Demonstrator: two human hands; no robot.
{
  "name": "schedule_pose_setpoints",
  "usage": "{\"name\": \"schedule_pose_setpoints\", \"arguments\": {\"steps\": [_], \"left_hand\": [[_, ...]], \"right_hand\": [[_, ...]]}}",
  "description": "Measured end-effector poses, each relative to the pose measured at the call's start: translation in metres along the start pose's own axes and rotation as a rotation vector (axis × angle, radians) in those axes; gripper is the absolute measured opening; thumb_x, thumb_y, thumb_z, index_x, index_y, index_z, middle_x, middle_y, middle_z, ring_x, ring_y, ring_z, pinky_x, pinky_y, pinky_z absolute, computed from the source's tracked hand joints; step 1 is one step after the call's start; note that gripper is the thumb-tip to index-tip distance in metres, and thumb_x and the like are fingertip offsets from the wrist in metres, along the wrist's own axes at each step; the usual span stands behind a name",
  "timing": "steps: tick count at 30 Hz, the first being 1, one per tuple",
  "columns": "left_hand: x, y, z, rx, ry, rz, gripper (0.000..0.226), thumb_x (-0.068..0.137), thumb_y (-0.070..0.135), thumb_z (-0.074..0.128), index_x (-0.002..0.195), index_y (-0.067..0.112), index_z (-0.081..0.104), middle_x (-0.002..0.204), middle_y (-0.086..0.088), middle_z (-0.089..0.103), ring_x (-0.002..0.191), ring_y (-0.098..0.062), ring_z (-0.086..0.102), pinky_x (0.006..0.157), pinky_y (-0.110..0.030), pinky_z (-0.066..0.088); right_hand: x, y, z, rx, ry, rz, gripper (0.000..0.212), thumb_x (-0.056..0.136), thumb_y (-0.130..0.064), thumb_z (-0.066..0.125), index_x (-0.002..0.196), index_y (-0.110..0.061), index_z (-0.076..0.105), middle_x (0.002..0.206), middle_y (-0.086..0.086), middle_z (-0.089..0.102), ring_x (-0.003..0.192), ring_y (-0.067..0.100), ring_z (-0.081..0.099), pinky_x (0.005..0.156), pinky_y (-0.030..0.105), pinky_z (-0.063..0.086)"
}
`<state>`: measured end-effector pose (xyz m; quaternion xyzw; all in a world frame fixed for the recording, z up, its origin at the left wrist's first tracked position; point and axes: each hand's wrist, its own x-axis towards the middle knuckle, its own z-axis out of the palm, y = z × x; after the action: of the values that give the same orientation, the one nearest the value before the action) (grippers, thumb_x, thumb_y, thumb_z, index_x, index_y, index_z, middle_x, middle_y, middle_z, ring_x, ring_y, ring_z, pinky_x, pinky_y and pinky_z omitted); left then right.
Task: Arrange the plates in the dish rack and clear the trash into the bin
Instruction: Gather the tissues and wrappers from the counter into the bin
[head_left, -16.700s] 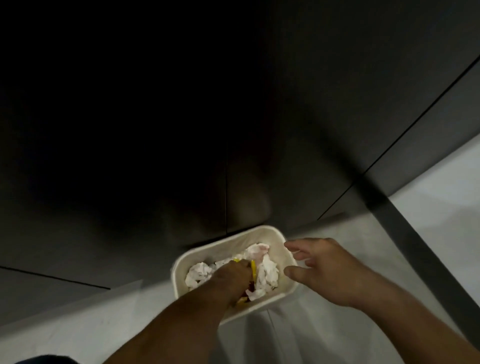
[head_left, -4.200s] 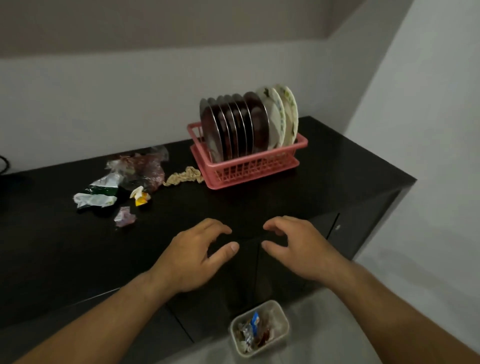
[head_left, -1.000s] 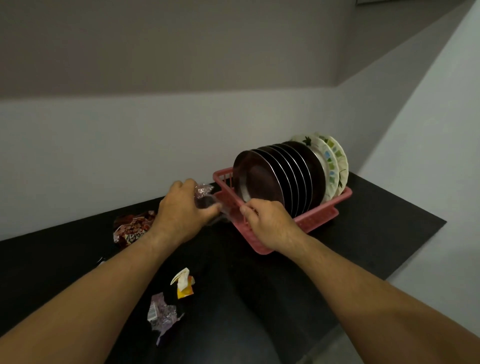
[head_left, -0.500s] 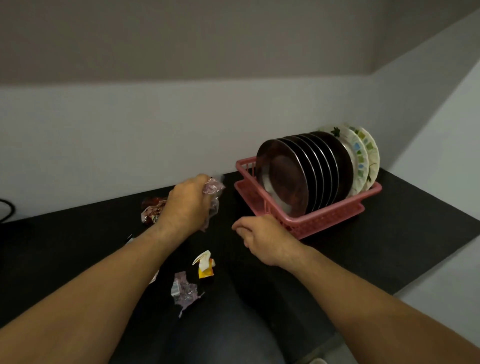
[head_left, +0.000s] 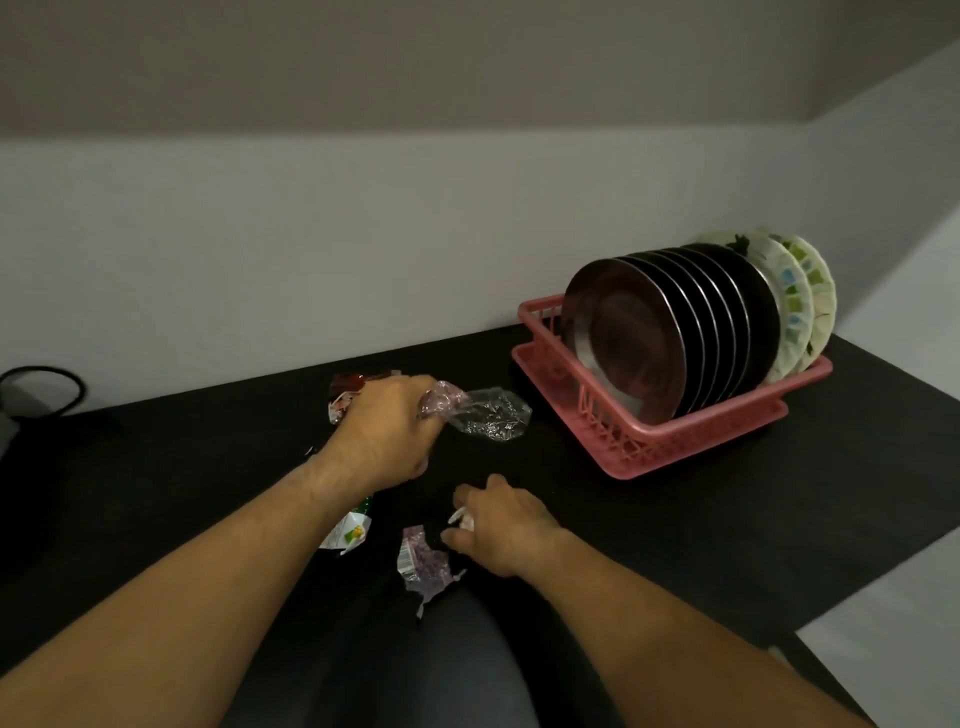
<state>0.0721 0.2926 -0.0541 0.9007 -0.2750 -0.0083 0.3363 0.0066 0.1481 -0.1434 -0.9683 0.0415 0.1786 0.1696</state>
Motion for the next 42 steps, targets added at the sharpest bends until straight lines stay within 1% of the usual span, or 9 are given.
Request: {"name": "schedule_pose_setpoints", "arguments": {"steps": [5,8,12,15,20,27,33,37,42], "left_hand": [[-0.006,-0.007,-0.003,-0.019,-0.048,-0.014,0.028,0.095,0.011,0.053,0.119,0.020,0.064,0.122,0.008,0.055,0.112,-0.010,0.055,0.096,-0.033,0.050],[-0.006,-0.004,-0.003,-0.049,0.006,-0.081,0.034,0.093,0.003,0.053,0.119,0.022,0.064,0.121,0.001,0.058,0.110,-0.017,0.058,0.089,-0.039,0.055],[0.001,0.007,0.005,-0.030,0.088,-0.078,0.022,0.094,0.009,0.054,0.107,0.022,0.064,0.107,0.003,0.059,0.098,-0.013,0.059,0.084,-0.033,0.054],[0.004,0.019,0.017,-0.096,0.023,-0.100,0.017,0.094,0.012,0.054,0.096,0.027,0.062,0.096,0.006,0.062,0.083,-0.008,0.063,0.065,-0.019,0.051],[-0.002,0.048,0.041,-0.089,-0.052,-0.099,0.013,0.079,0.026,0.070,0.086,0.026,0.059,0.086,0.003,0.062,0.070,-0.010,0.062,0.054,-0.021,0.046],[-0.026,0.119,0.080,-0.097,0.068,-0.099,0.016,0.090,0.017,0.060,0.088,0.033,0.056,0.091,0.006,0.059,0.076,-0.009,0.061,0.064,-0.026,0.052],[-0.062,0.191,0.128,-0.187,0.098,-0.126,0.025,0.093,0.014,0.055,0.080,0.034,0.062,0.080,0.010,0.066,0.065,0.008,0.065,0.048,-0.013,0.047],[-0.085,0.231,0.163,-0.307,0.082,-0.218,0.021,0.092,0.012,0.054,0.082,0.028,0.063,0.075,-0.001,0.069,0.053,-0.012,0.069,0.042,-0.022,0.052],[-0.107,0.264,0.197,-0.249,-0.071,-0.269,0.019,0.076,0.031,0.072,0.090,0.030,0.059,0.086,0.002,0.066,0.064,-0.014,0.069,0.056,-0.032,0.058]], "right_hand": [[0.001,0.006,0.010,0.103,0.012,0.039,0.041,0.094,-0.040,0.060,0.129,-0.029,0.042,0.128,0.007,0.036,0.107,0.024,0.051,0.088,0.042,0.052],[-0.002,0.011,0.010,0.121,0.018,0.017,0.036,0.094,-0.031,0.061,0.125,-0.029,0.043,0.125,0.005,0.044,0.102,0.018,0.048,0.087,0.037,0.050],[-0.013,0.027,-0.006,0.306,0.092,0.039,0.031,0.094,-0.027,0.060,0.119,-0.036,0.045,0.116,-0.006,0.042,0.091,0.010,0.051,0.069,0.025,0.043],[-0.027,0.041,-0.022,0.340,0.171,0.040,0.029,0.092,-0.023,0.063,0.113,-0.037,0.050,0.114,-0.010,0.041,0.091,0.009,0.052,0.069,0.023,0.044],[-0.061,0.068,-0.040,0.368,0.259,0.038,0.027,0.081,-0.011,0.071,0.090,-0.033,0.058,0.103,-0.009,0.053,0.085,0.010,0.061,0.063,0.021,0.049],[-0.130,0.130,-0.060,0.442,0.324,0.061,0.034,0.078,-0.001,0.069,0.081,-0.033,0.059,0.097,-0.007,0.058,0.076,0.010,0.065,0.047,0.011,0.045],[-0.200,0.187,-0.074,0.395,0.355,-0.010,0.028,0.080,-0.003,0.067,0.078,-0.031,0.063,0.086,-0.006,0.065,0.070,0.010,0.067,0.052,0.017,0.049],[-0.238,0.227,-0.072,0.435,0.368,-0.019,0.027,0.079,-0.004,0.064,0.077,-0.031,0.062,0.088,-0.004,0.065,0.075,0.012,0.066,0.055,0.022,0.050],[-0.268,0.270,-0.062,0.526,0.276,0.007,0.018,0.081,-0.016,0.067,0.085,-0.031,0.058,0.091,-0.003,0.063,0.072,0.009,0.063,0.049,0.016,0.044]]}}
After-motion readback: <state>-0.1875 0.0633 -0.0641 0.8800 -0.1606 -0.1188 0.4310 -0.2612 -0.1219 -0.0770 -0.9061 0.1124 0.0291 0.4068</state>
